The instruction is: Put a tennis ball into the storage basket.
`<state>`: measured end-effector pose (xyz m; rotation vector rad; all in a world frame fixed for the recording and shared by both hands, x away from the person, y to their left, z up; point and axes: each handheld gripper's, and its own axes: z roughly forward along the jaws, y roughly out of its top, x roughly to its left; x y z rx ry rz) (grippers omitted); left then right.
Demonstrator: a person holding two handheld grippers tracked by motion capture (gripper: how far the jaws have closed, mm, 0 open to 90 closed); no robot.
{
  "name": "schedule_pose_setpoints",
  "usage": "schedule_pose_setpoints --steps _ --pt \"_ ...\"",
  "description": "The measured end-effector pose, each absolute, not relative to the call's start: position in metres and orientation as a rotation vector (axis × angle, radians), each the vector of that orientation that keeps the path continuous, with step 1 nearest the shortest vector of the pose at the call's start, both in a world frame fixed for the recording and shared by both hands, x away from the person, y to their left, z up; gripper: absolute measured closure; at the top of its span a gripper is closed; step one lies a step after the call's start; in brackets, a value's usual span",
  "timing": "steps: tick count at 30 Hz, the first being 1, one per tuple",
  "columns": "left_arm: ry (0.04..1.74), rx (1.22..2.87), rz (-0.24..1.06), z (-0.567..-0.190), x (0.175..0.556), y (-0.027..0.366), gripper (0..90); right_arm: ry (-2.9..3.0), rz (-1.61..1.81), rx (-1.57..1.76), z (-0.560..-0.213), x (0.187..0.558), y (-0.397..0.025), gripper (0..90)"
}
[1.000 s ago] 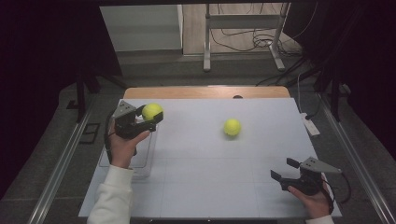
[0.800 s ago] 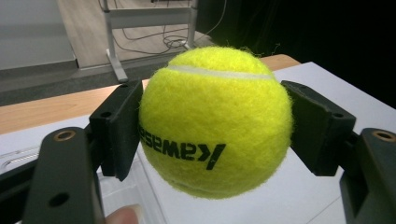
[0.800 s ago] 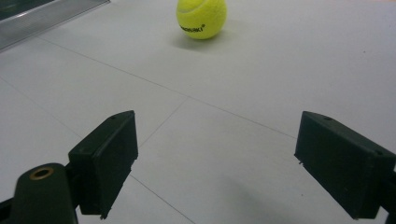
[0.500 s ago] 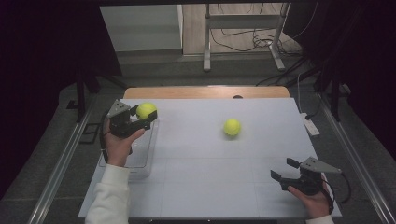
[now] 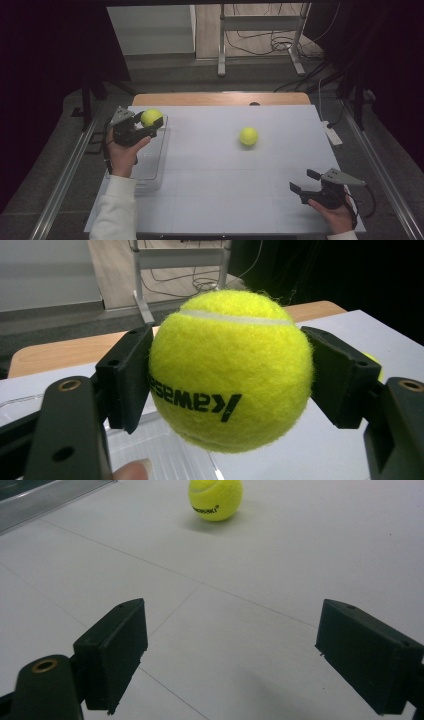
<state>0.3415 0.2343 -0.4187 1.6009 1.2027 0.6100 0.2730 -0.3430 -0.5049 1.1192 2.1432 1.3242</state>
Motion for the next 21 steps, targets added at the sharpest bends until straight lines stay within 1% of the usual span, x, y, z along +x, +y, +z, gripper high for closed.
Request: schedule_pose_setpoints --steps 21 --pt "1.263 1.588 0.647 -0.424 0.347 0.25 26.4 2.146 1.322 1.119 -0.505 0.273 -0.343 13.6"
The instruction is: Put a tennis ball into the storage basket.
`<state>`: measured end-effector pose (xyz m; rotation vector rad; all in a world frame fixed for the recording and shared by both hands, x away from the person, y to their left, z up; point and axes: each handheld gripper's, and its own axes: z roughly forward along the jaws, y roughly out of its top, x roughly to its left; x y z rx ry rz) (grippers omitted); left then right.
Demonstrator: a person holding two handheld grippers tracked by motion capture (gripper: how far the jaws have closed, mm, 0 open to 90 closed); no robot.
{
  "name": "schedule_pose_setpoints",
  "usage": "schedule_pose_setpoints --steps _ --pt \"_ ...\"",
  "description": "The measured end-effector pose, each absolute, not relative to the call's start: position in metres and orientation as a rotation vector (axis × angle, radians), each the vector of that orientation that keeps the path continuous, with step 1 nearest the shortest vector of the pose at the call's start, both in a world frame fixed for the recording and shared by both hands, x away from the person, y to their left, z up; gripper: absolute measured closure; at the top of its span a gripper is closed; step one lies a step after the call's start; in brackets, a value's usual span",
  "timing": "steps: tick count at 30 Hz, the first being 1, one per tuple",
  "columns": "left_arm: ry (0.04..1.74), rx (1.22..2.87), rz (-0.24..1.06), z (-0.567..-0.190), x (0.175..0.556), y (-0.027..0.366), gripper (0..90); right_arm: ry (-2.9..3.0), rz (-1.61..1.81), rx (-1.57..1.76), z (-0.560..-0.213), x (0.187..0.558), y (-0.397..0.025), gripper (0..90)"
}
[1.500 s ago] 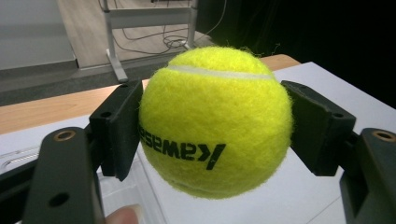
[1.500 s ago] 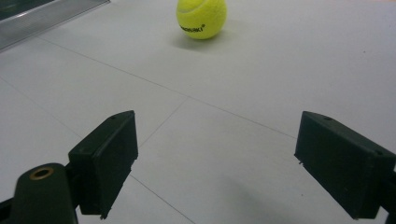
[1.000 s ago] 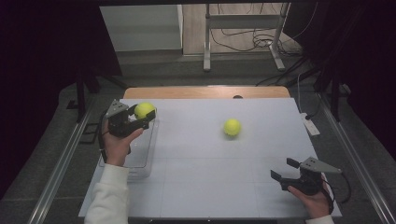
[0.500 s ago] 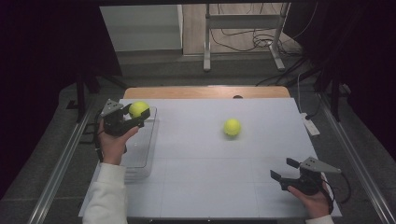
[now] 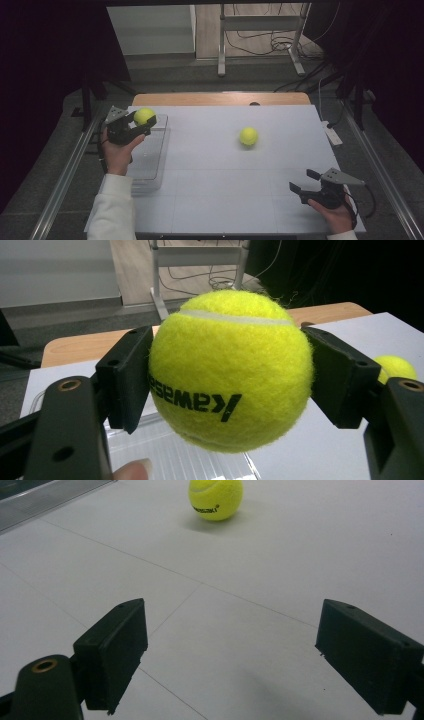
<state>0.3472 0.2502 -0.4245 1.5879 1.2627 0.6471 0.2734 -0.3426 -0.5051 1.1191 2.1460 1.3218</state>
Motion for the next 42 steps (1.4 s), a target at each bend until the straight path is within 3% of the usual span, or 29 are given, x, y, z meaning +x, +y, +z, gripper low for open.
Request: schedule_pose_setpoints --steps 42 --pt "1.351 1.579 0.666 -0.438 0.36 0.268 26.4 2.146 1.326 1.122 -0.505 0.274 -0.343 13.5"
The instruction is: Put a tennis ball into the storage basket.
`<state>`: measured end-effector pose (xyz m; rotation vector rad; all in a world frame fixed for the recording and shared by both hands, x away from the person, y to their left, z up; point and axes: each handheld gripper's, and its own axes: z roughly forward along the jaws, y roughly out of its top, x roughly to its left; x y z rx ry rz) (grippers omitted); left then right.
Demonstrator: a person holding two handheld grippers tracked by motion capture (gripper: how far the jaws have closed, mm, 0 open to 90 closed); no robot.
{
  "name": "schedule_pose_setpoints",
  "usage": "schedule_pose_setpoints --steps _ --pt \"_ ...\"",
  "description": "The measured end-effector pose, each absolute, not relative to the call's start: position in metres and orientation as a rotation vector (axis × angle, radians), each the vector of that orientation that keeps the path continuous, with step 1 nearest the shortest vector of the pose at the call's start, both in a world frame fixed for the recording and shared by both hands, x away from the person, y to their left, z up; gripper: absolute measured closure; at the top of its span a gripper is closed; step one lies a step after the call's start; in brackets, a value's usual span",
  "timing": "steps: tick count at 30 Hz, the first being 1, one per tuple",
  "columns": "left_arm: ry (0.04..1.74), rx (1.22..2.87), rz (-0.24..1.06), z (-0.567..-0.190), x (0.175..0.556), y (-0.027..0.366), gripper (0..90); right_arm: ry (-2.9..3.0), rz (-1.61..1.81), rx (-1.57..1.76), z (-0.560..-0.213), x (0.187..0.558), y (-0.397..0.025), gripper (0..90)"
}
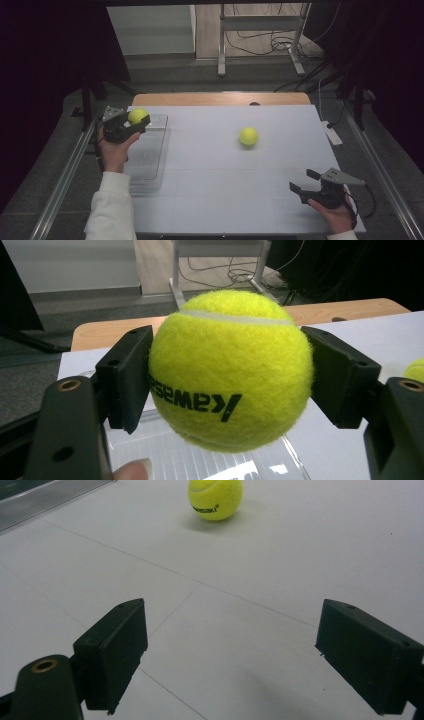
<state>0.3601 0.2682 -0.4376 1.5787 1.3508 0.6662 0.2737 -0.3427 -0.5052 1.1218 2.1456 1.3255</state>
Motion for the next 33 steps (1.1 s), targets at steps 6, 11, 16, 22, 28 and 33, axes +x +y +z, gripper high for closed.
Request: schedule_pose_setpoints --steps 6,11,16,22,28,33 --pt "1.376 1.584 0.663 -0.44 0.365 0.271 26.4 2.145 1.323 1.122 -0.505 0.273 -0.342 13.5" --pt "1.403 1.59 0.661 -0.444 0.368 0.275 26.4 2.144 1.323 1.123 -0.505 0.273 -0.342 13.5" --pt "1.422 1.612 0.65 -0.448 0.373 0.275 26.4 2.144 1.322 1.123 -0.505 0.274 -0.342 13.5" --pt "1.438 1.627 0.636 -0.451 0.377 0.276 26.4 2.144 1.321 1.123 -0.505 0.274 -0.342 13.5" --pt "1.468 1.642 0.629 -0.453 0.381 0.279 26.4 2.143 1.323 1.122 -0.505 0.274 -0.343 13.5" --pt "1.485 1.656 0.623 -0.454 0.384 0.282 26.4 2.143 1.322 1.12 -0.505 0.274 -0.343 13.5"
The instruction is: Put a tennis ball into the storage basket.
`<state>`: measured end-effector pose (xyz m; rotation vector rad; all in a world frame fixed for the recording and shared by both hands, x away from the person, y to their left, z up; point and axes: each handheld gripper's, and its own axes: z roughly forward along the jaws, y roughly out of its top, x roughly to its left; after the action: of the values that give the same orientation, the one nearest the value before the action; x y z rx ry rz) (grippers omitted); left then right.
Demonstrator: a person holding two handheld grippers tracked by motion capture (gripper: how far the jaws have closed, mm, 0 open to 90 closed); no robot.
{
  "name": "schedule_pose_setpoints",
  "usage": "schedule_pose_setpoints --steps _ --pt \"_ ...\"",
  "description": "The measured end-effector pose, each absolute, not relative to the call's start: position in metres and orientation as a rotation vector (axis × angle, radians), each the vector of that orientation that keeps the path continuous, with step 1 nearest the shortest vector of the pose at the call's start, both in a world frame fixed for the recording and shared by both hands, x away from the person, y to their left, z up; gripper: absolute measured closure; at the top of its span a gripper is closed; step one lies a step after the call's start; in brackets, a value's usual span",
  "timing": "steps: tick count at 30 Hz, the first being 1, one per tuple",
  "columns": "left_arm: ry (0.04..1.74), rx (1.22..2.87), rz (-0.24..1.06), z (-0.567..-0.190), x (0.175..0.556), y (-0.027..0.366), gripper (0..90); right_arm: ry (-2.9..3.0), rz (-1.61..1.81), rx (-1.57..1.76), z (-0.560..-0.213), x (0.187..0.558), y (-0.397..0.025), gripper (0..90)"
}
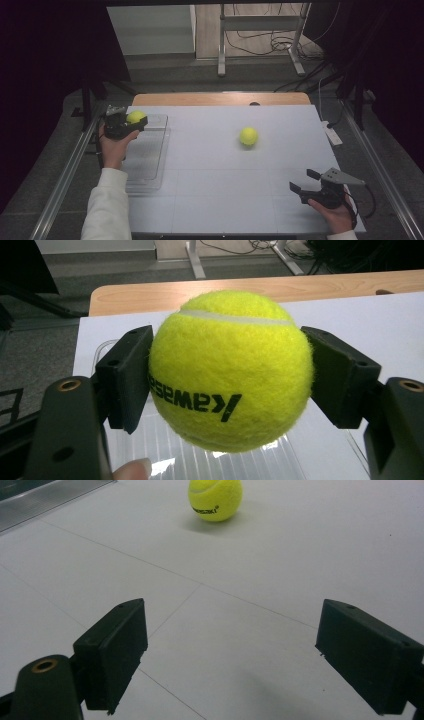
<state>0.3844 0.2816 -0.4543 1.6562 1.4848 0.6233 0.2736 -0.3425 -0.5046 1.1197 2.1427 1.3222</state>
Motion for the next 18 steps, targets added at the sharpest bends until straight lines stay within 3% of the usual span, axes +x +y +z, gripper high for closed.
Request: schedule_pose_setpoints --steps 18 --pt "1.55 1.722 0.581 -0.467 0.396 0.284 26.4 2.145 1.324 1.122 -0.505 0.274 -0.342 13.5"
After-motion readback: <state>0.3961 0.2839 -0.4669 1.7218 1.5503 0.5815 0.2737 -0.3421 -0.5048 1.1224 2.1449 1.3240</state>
